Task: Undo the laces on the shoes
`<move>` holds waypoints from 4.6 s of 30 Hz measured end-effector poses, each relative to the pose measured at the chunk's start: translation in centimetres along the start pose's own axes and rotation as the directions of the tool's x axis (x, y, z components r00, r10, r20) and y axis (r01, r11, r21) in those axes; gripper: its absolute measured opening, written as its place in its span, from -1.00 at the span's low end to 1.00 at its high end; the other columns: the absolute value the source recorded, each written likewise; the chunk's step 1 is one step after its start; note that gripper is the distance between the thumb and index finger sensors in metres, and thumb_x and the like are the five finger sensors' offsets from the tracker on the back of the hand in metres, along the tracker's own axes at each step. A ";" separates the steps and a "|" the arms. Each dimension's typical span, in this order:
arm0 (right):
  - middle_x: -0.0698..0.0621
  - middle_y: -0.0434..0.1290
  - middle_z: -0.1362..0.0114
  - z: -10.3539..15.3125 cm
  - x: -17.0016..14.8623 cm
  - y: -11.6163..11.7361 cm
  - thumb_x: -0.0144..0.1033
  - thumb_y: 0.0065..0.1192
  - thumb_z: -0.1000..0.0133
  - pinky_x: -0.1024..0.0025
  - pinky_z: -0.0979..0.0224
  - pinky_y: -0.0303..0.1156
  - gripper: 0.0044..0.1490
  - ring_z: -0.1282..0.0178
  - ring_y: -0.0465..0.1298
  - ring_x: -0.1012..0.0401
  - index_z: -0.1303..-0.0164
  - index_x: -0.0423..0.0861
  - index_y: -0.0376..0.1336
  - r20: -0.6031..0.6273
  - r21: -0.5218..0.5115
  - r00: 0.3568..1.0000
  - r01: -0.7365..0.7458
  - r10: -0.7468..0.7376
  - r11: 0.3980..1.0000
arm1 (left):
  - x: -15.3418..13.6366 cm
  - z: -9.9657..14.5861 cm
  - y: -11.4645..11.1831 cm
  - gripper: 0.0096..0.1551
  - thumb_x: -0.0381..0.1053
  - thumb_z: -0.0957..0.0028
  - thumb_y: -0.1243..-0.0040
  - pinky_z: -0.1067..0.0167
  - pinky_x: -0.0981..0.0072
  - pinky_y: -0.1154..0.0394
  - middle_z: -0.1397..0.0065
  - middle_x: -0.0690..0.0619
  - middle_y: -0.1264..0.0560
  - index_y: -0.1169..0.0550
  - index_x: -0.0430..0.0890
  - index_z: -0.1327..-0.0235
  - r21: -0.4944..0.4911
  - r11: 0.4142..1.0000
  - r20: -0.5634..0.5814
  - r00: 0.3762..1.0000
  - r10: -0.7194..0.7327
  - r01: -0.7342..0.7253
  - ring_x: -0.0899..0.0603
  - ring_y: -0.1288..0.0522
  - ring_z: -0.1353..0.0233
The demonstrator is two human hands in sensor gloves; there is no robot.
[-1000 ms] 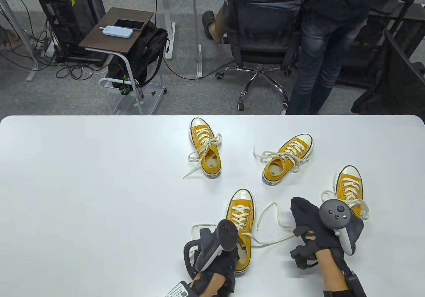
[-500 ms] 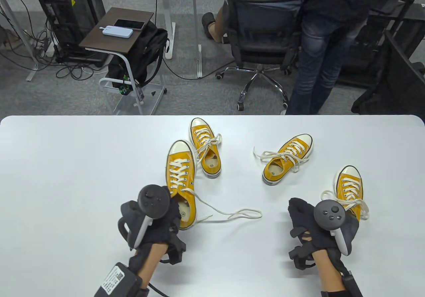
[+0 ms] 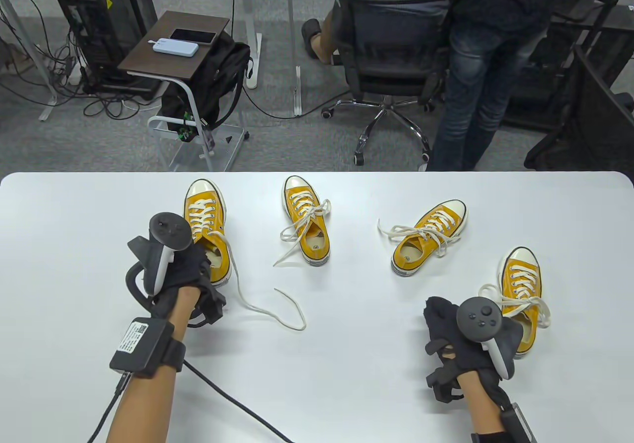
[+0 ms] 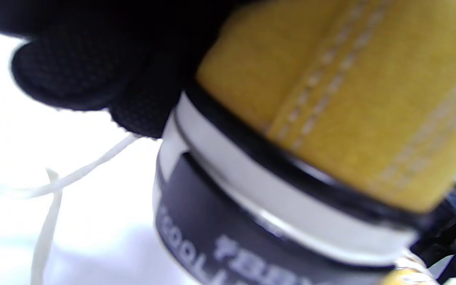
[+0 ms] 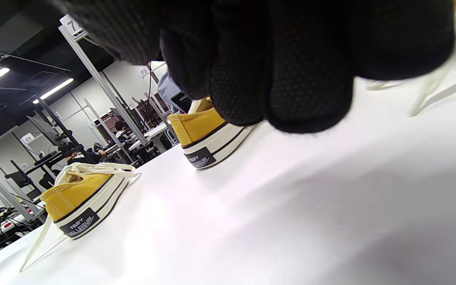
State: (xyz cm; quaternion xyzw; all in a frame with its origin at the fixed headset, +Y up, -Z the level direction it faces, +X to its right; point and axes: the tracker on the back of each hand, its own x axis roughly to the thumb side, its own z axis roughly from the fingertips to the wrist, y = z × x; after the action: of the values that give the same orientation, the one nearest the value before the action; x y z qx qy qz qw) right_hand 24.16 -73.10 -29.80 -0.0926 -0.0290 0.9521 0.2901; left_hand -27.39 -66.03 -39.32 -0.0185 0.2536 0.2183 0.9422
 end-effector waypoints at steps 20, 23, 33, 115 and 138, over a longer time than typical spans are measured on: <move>-0.26 0.60 -0.19 -0.1 0.9 1.0 -0.05 0.22 -0.08 -0.11 0.06 0.53 -0.39 0.12 0.64 -0.13 -0.24 -0.13 0.40 0.016 0.026 0.997 -0.071 0.070 0.997 | -2.7 -5.1 -8.5 -0.28 0.25 -0.06 -0.14 0.20 -0.04 -0.60 0.05 -0.08 -0.77 -0.55 -0.10 -0.41 -0.008 1.000 -0.040 0.999 -0.018 0.017 -0.28 -0.70 0.14; -0.26 0.60 -0.19 0.0 1.1 1.0 -0.05 0.22 -0.08 -0.11 0.06 0.53 -0.39 0.12 0.64 -0.13 -0.24 -0.13 0.41 0.025 0.027 0.997 -0.067 0.067 0.997 | -2.8 -4.7 -7.4 -0.17 0.35 -0.03 -0.12 0.12 -0.08 -0.57 -0.10 -0.11 -0.72 -0.50 -0.09 -0.48 -0.041 0.999 -0.055 0.998 -0.029 0.026 -0.32 -0.67 0.04; -0.26 0.60 -0.19 0.4 1.4 0.4 -0.05 0.22 -0.09 -0.11 0.06 0.53 -0.39 0.12 0.64 -0.13 -0.23 -0.13 0.41 0.045 0.017 0.998 -0.034 0.033 0.999 | 1.7 -0.9 -2.3 -0.22 0.33 -0.06 -0.09 0.07 -0.10 -0.55 -0.17 -0.11 -0.69 -0.52 -0.05 -0.47 0.006 0.998 0.079 0.995 -0.066 0.066 -0.34 -0.64 -0.02; -0.26 0.60 -0.19 0.4 -0.2 -2.9 -0.05 0.22 -0.09 -0.12 0.05 0.53 -0.41 0.11 0.64 -0.14 -0.22 -0.12 0.41 0.055 -0.020 0.982 0.179 -0.178 0.984 | 12.7 28.5 -10.7 -0.55 0.09 0.04 -0.28 0.23 0.09 -0.65 0.15 -0.06 -0.76 -0.75 0.10 -0.08 -0.024 0.996 0.785 0.619 -0.036 0.088 -0.20 -0.72 0.16; -0.26 0.60 -0.18 0.5 0.2 -2.2 -0.05 0.22 -0.09 -0.12 0.05 0.53 -0.41 0.12 0.65 -0.13 -0.22 -0.13 0.41 0.070 0.019 0.985 0.154 -0.155 0.988 | 9.4 29.3 -17.6 -0.44 0.23 0.06 -0.26 0.25 0.04 -0.63 0.04 -0.05 -0.78 -0.71 0.08 -0.17 -0.109 0.939 0.799 0.591 -0.114 0.327 -0.23 -0.73 0.14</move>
State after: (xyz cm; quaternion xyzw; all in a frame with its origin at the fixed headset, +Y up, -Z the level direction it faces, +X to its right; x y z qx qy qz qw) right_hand 25.11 -71.13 -29.10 -0.0544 -0.0401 0.9295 0.3625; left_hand 1.06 -73.90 -19.68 -0.0689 -0.2145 0.1146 0.9675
